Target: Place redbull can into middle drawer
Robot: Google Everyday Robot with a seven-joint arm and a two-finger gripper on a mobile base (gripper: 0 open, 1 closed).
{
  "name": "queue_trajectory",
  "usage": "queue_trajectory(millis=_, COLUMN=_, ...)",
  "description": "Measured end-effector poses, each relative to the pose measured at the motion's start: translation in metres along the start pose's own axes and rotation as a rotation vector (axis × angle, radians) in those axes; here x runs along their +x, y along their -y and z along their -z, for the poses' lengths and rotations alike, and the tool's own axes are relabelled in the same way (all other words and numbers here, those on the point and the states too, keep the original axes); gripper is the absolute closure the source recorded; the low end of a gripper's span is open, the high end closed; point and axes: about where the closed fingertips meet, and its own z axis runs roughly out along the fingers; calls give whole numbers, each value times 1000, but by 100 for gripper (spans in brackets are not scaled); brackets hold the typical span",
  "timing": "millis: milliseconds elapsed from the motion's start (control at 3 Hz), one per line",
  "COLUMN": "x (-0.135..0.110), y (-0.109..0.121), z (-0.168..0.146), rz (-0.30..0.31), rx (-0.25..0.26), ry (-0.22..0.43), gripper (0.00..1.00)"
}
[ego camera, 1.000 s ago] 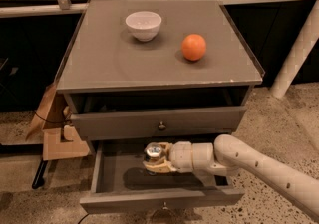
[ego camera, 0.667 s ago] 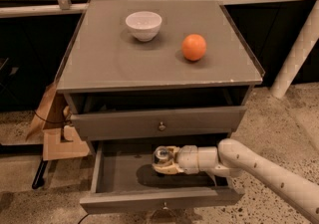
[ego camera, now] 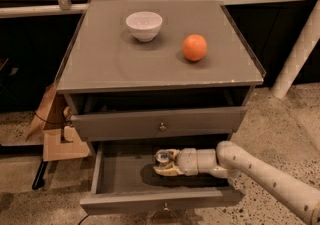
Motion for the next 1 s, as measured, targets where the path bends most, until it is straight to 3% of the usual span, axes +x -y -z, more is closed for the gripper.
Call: queue_trajectory(millis=1000, x=51, y=23, z=-4, rz=64, rx=6, ry=25, gripper=100)
